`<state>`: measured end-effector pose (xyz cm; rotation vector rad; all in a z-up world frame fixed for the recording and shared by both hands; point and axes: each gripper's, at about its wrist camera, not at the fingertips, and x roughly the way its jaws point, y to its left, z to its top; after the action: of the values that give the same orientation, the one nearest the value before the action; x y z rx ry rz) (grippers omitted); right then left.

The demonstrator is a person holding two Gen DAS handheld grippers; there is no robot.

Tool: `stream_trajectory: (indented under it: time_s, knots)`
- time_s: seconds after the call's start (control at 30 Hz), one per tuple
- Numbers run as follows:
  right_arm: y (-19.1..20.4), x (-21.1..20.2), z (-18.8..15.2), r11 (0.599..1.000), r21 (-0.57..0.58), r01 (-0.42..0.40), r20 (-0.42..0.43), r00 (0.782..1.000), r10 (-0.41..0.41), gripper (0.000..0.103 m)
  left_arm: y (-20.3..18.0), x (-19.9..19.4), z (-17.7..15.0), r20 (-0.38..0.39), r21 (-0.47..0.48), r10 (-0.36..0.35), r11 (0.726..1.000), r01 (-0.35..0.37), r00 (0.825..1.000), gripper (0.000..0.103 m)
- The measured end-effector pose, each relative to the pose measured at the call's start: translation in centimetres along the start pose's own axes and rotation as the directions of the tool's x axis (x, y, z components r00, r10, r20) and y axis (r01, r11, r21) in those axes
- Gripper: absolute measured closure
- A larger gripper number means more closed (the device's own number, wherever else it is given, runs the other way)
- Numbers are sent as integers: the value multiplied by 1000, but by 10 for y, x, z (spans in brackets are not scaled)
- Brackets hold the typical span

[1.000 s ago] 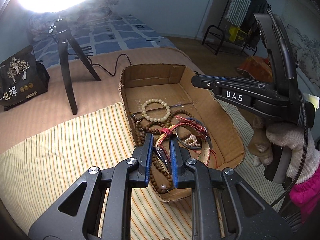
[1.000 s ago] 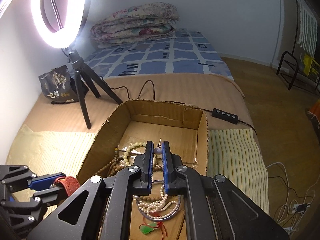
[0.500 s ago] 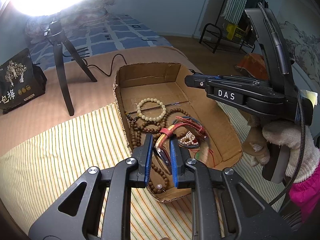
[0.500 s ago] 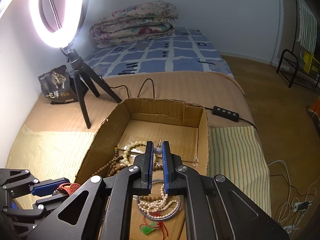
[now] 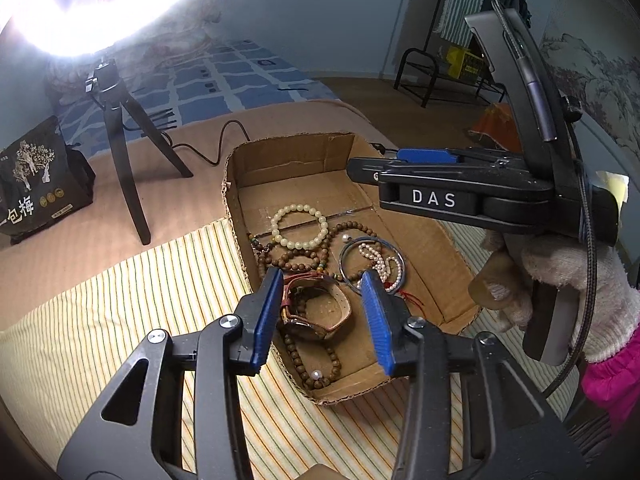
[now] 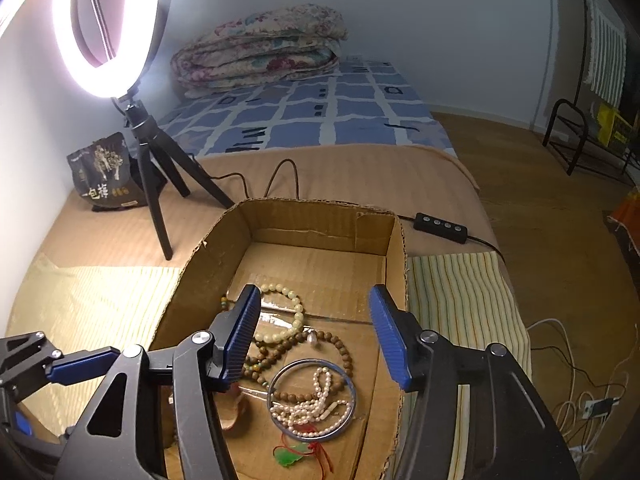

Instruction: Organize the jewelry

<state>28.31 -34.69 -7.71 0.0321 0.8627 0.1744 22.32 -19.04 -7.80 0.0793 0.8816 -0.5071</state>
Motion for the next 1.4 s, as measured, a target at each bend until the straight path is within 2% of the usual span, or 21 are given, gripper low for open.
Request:
stream_trajectory:
  time_s: [0.1, 0.6, 1.07, 1.2, 1.4]
  knots:
    - [2, -2, 0, 1000, -1, 6, 5, 1000, -6, 42, -1, -3, -1, 4, 2, 0, 1000, 0, 1000, 62]
    - [14, -29, -2, 1000, -17, 18, 29, 999, -17, 42, -4, -35, -8, 42, -7, 25, 1000, -25, 999, 62]
    - [34, -89, -15, 999, -17, 29, 82, 996, -27, 41, -6, -98, -24, 108, -12, 52, 999, -51, 993, 62]
    - [44, -107, -24, 998, -31, 53, 104, 993, -50, 33, -6, -114, -29, 131, -16, 63, 998, -61, 989, 62]
    - [58, -130, -37, 998, -40, 49, 129, 991, -44, 32, -11, -139, -37, 172, 2, 85, 996, -87, 981, 62]
